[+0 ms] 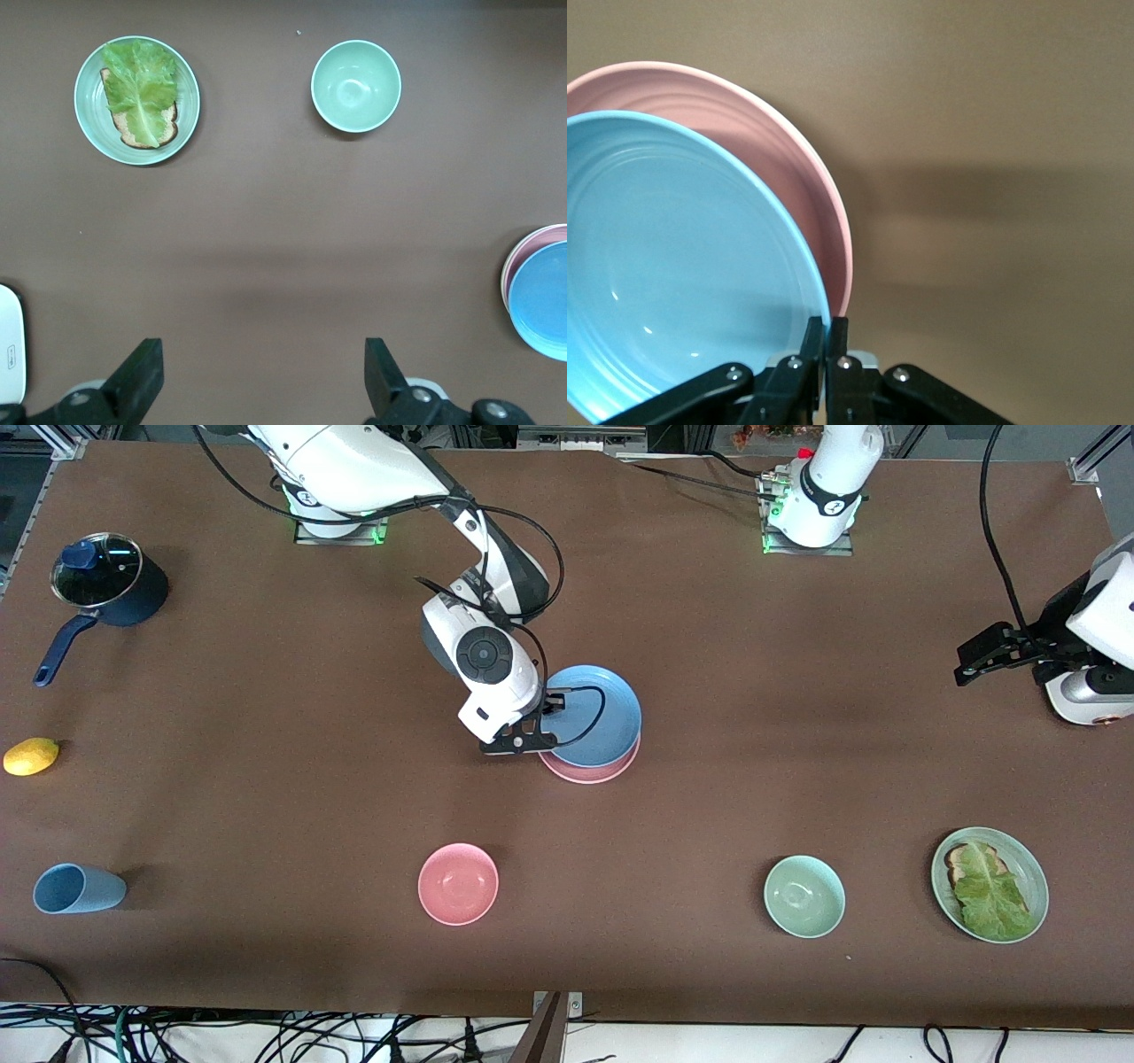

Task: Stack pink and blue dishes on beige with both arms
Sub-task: 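Lower the blue plate onto the pink plate with the right gripper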

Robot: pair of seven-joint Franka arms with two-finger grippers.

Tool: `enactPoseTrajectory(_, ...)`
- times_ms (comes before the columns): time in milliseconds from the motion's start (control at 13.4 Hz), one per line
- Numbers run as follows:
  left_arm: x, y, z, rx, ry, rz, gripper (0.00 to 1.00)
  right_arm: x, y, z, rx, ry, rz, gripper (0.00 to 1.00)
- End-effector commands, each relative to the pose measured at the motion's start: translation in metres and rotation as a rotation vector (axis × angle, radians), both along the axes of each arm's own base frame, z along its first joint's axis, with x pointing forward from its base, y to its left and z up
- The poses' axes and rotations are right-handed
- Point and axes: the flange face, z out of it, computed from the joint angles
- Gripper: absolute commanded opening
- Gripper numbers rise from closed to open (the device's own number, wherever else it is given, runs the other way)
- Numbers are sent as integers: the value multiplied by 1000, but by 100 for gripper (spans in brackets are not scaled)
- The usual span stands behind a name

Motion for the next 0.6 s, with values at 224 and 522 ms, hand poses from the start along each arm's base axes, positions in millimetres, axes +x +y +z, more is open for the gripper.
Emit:
enactPoseTrajectory(224,1,-2,2,19,4,-24,100,13,7,-5,5,-30,-3,0)
enactPoseTrajectory(522,1,-2,2,19,4,-24,100,23,0,-3,5,-41,-10,0)
